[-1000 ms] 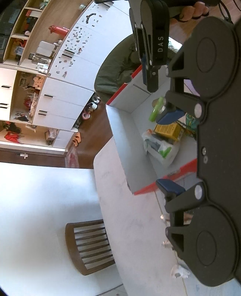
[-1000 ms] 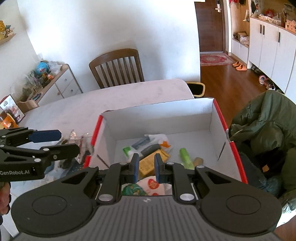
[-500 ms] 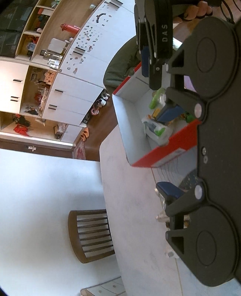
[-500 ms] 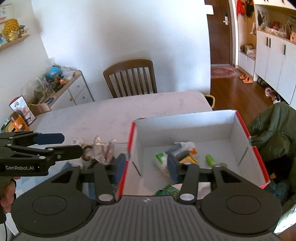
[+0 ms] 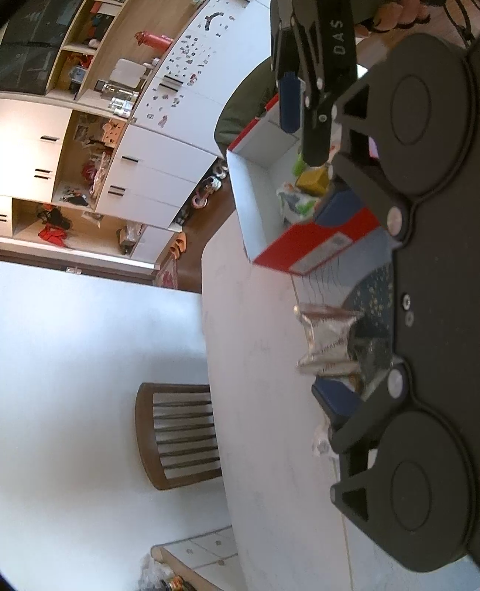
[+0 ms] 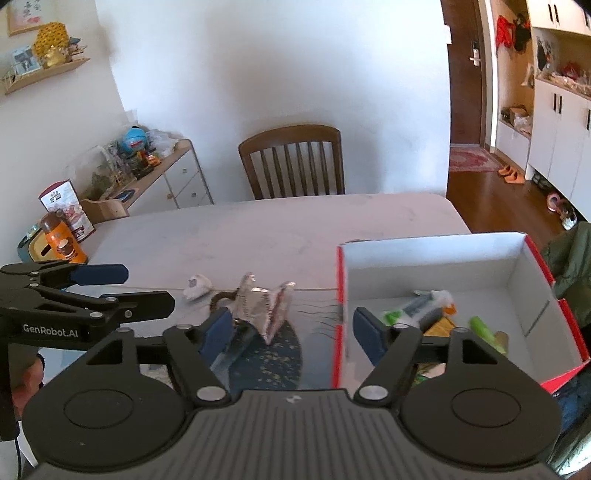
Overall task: Organize objects
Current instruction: 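Move both grippers back over the placemat toward the plush toy and bead bag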
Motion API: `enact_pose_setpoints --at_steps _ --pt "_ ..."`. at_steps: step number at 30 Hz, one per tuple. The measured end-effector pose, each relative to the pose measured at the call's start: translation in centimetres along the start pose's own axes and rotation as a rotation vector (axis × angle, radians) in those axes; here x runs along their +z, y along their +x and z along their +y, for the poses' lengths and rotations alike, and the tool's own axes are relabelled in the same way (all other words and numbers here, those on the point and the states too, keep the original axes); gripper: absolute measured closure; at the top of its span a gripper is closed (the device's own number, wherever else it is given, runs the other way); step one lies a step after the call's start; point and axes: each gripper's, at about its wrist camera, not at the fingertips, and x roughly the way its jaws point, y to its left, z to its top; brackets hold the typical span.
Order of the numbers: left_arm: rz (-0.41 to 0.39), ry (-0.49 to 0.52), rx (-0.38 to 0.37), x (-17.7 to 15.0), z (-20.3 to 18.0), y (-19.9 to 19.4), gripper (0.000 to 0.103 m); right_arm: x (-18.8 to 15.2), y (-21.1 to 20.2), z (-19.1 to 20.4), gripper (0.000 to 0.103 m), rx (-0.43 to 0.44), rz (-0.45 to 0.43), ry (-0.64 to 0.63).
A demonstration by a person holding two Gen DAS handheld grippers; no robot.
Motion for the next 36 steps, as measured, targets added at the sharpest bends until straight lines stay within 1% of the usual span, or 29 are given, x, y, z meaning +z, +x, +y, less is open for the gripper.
enact_pose_setpoints --at_steps 2,5,8,9,13,15,18,24,26,29,31,36 --pt "-0.005 -0.009 0.011 -0.1 0.9 -0.3 0.005 0.0 0.3 1.0 0.028 0.008 0.001 -0.008" --pt "-0.007 -0.027 0.019 -0.3 2.4 -0.5 0.002 0.0 0.7 2.5 0.023 0.020 0.003 -0.018" --pt "-0.015 -0.033 0.031 -0.6 3.9 -0.7 0.001 0.0 1.3 3.9 0.022 0.024 0.009 -0.029" --pt "-0.016 -0.036 0.034 -0.6 4.4 -0.7 0.001 0.0 1.5 4.3 0.020 0.025 0.011 -0.031" --pt "-0.015 -0.052 0.040 -0.7 6.3 -0.6 0.001 0.0 2.3 6.0 0.020 0.023 0.017 -0.044" --pt "-0.009 -0.056 0.060 -0.8 7.3 -0.4 0.001 0.0 2.7 6.6 0.020 0.023 0.022 -0.050" --pt "0.006 -0.053 0.108 -0.8 8.7 0.3 0.001 0.0 3.6 7.6 0.020 0.022 0.032 -0.063" --pt "-0.012 -0.085 0.145 -1.0 12.0 1.8 0.000 0.1 5.5 9.1 0.020 0.031 0.057 -0.078" --pt "-0.015 -0.085 0.166 -0.8 12.8 2.3 0.000 0.1 6.2 9.7 0.020 0.024 0.060 -0.101" --pt "0.002 -0.074 0.204 -1.0 14.1 3.6 0.000 0.1 7.4 10.4 0.020 0.029 0.067 -0.119" --pt "0.028 -0.094 0.208 -1.2 15.1 4.6 0.000 0.1 8.1 10.6 0.020 0.026 0.074 -0.124" --pt "0.049 -0.128 0.220 -1.8 17.2 7.0 0.000 -0.6 10.7 10.2 0.020 0.003 0.129 -0.132"
